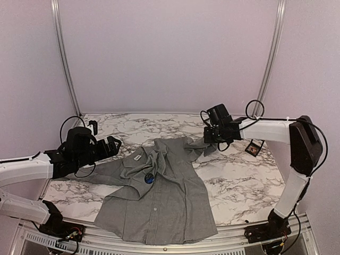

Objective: Remove the brooch from the garment
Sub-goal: Adjust the crumpled clothing at the center of the board.

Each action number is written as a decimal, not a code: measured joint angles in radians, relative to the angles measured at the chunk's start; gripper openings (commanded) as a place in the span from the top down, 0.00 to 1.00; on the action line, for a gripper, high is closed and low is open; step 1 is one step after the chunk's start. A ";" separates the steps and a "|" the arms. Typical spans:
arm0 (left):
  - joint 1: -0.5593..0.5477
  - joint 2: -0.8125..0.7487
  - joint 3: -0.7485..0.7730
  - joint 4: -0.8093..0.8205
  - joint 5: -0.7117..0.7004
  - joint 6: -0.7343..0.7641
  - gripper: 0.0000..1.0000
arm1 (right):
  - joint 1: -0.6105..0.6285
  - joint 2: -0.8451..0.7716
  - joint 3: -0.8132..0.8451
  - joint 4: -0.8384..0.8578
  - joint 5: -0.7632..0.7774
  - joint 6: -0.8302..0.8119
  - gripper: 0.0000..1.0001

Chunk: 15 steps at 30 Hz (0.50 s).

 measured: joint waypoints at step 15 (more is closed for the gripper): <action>0.013 0.090 0.000 0.082 0.105 -0.020 0.01 | 0.139 -0.328 -0.478 -0.055 -0.187 0.203 0.59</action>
